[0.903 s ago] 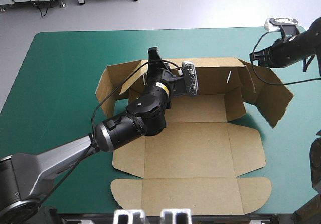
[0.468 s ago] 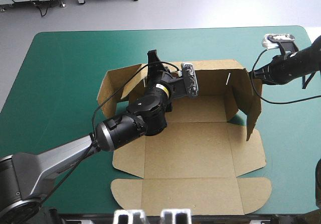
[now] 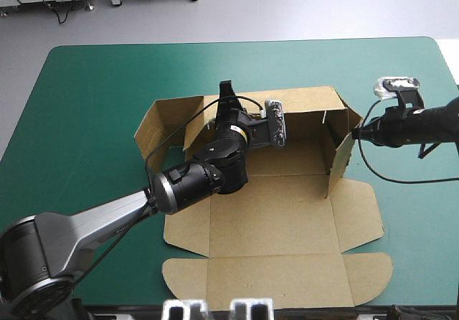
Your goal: Fold the box
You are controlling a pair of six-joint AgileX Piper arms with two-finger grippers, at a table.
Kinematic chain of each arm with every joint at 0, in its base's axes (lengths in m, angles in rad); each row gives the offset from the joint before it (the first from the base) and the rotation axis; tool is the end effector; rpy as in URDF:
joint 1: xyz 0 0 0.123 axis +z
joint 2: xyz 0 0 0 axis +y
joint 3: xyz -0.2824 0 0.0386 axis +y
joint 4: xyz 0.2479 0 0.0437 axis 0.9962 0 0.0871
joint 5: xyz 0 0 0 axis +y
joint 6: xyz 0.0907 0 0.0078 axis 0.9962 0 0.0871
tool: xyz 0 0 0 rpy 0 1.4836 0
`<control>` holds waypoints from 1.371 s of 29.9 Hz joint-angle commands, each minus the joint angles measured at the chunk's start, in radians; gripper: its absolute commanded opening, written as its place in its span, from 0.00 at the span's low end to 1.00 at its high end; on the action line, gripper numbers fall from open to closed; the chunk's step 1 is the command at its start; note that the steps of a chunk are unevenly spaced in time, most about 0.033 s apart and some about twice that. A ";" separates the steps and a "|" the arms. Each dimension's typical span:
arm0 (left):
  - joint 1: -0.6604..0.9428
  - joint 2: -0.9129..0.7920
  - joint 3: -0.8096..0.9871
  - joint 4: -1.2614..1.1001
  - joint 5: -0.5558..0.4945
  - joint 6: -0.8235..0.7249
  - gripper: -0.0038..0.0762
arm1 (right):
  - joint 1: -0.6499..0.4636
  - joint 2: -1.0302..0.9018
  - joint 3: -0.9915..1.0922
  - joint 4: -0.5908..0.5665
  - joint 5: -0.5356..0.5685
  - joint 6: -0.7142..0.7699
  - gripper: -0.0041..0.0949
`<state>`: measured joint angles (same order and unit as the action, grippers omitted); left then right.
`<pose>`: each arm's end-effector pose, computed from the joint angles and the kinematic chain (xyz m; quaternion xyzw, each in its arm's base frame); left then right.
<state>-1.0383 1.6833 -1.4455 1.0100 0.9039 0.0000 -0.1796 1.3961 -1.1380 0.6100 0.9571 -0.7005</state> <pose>0.2407 -0.2890 0.3373 0.5868 0.6393 0.2746 0.4142 0.2841 -0.0082 0.3177 -0.1287 0.9287 0.1618 0.3077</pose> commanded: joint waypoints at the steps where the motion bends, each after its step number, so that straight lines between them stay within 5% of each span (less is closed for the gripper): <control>1: -0.004 -0.034 -0.026 0.018 -0.002 -0.008 0.04 | -0.053 -0.070 0.084 0.190 -0.069 -0.192 0.02; 8: -0.004 -0.034 -0.026 0.014 -0.004 -0.008 0.04 | -0.082 -0.084 0.201 0.418 -0.159 -0.616 0.03; 13: -0.004 -0.034 -0.026 0.003 -0.004 -0.008 0.04 | -0.082 -0.084 0.201 0.339 -0.167 -0.640 0.09; 22: -0.004 -0.034 -0.026 0.003 -0.002 -0.008 0.04 | -0.082 -0.084 0.201 0.233 -0.146 -0.698 0.46; 30: -0.004 -0.034 -0.026 0.003 -0.001 -0.008 0.04 | -0.080 -0.057 0.201 0.373 -0.156 -1.001 0.49; 41: -0.004 -0.034 -0.026 0.003 0.004 -0.008 0.04 | -0.080 -0.036 0.201 0.398 -0.254 -1.091 0.61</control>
<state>-1.0383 1.6842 -1.4465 1.0035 0.9106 0.0000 -0.2561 1.3841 -0.9178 0.9163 0.7065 -1.7372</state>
